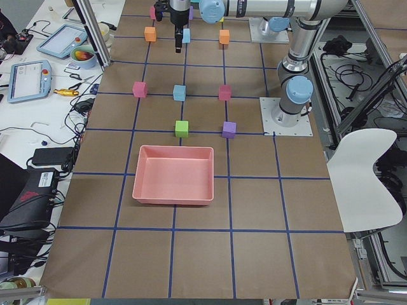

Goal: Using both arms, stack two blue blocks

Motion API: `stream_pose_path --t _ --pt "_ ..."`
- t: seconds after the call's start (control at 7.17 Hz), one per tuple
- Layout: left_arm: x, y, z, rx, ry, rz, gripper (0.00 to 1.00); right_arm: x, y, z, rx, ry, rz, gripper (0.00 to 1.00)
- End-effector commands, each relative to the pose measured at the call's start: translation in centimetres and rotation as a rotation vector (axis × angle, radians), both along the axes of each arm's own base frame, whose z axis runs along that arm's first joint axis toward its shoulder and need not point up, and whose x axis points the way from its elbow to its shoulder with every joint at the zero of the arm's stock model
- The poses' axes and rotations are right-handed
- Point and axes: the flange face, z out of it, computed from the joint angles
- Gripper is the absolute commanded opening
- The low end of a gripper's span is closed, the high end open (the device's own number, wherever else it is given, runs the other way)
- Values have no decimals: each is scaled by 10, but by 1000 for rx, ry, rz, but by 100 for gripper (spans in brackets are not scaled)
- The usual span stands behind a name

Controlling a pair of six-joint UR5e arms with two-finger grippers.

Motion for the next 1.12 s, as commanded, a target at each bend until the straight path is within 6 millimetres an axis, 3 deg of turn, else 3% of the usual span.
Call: stream_pose_path --t 0.0,0.56,0.7,0.84,0.98 --pt "0 0 -1 2 0 0 100 0 1 -2 12 2 -1 100" --pt "0 0 -1 2 0 0 100 -1 -2 -3 1 3 -1 100" --pt "0 0 -1 2 0 0 100 1 -5 -12 22 -9 1 100" --pt "0 0 -1 2 0 0 100 -3 -21 -37 67 6 -2 100" --pt "0 0 -1 2 0 0 100 -6 -31 -48 73 -2 -14 100"
